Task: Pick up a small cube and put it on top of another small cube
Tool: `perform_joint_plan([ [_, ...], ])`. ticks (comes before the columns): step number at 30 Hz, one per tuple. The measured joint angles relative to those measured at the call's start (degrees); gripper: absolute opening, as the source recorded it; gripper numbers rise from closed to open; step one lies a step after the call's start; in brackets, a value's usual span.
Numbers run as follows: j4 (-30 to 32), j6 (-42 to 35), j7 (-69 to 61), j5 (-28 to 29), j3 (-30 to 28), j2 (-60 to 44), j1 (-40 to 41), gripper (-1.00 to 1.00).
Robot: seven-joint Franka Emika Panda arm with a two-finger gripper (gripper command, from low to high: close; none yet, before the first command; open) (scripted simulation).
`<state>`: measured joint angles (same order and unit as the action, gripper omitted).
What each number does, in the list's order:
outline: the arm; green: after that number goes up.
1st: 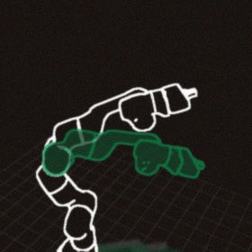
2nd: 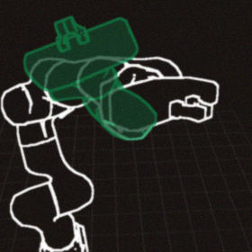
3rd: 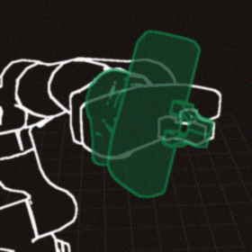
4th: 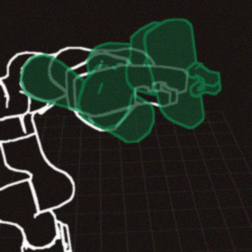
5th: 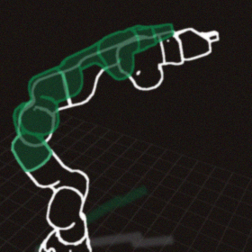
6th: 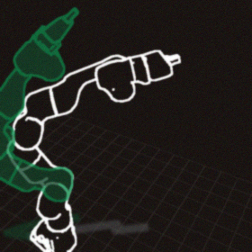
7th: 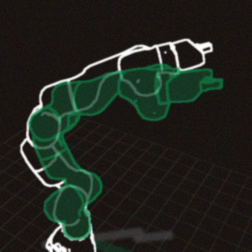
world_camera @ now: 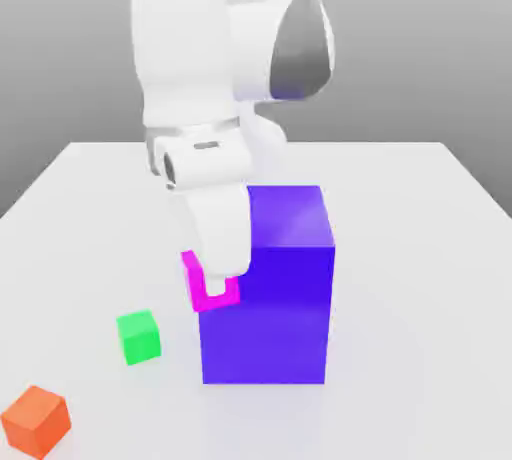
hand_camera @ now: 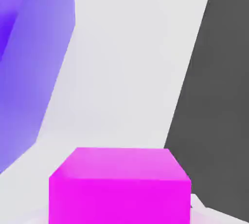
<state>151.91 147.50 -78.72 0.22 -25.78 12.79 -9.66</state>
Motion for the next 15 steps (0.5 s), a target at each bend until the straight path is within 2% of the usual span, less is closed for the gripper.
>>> perform_joint_plan([
  [5, 3.85, 0.71, -10.83, 3.84, -7.22, 0.56, 5.83, -1.0],
  [10, 10.87, 4.92, -14.81, 12.53, -7.16, -0.7, 8.48, -1.0],
  [15, 11.83, 10.08, -17.96, 9.95, -8.21, -5.28, 6.91, -1.0],
])
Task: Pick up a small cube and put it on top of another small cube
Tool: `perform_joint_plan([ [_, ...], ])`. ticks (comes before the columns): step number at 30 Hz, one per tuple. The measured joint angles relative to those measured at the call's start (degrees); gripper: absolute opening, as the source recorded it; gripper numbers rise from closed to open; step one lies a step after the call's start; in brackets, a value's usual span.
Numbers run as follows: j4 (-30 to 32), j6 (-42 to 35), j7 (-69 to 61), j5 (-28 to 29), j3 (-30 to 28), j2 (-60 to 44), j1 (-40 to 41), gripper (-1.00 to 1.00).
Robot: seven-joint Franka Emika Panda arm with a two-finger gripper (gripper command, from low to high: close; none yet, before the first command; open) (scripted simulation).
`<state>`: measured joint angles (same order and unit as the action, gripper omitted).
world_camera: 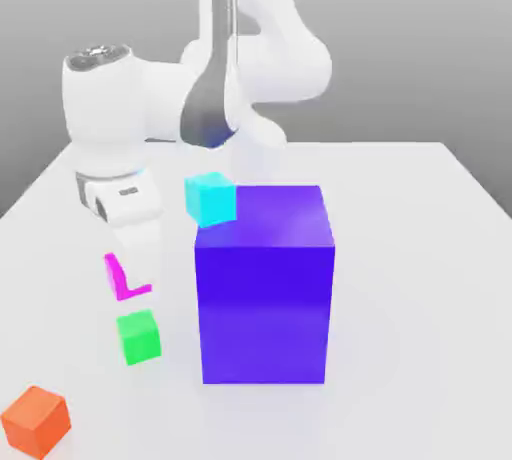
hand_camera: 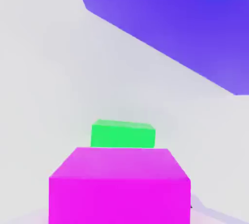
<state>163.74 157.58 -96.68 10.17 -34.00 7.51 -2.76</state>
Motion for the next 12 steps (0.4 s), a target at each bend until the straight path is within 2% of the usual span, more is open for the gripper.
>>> perform_joint_plan([
  [5, -0.07, 5.29, -6.08, -8.69, -0.15, -6.06, -2.53, -1.0],
  [9, -0.39, 9.15, -14.0, -19.83, 3.4, -11.53, -1.84, -1.0],
  [10, -0.47, 9.74, -15.32, -21.66, 4.43, -12.4, -1.27, 1.0],
  [12, -0.47, 9.74, -15.32, -21.66, 4.43, -12.4, -1.26, 1.0],
])
